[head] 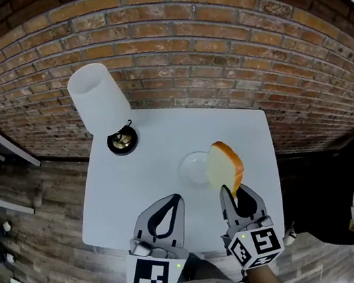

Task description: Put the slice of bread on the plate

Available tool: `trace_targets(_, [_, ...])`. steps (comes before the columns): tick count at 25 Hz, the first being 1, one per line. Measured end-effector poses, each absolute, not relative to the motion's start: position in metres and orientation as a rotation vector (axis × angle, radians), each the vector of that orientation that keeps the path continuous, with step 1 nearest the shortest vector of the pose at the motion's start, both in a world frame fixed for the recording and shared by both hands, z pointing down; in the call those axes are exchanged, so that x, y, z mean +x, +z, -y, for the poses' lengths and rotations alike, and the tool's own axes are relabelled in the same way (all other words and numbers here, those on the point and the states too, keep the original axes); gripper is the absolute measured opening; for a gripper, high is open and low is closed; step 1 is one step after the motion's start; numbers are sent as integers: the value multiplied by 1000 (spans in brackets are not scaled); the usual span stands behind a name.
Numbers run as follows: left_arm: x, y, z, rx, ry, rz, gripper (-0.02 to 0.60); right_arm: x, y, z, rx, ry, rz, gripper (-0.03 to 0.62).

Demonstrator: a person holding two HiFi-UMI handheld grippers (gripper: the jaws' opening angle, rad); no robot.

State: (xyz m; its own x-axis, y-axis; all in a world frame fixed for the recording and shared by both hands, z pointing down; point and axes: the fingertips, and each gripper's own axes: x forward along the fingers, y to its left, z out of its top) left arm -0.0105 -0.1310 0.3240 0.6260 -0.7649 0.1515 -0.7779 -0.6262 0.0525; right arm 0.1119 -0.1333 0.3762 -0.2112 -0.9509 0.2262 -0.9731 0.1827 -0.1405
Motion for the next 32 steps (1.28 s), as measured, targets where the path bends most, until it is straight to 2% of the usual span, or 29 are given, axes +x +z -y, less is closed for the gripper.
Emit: trace_targets(32, [-13,337,152,2721,236,1308,9,116,440,174,1843,595,2340,96])
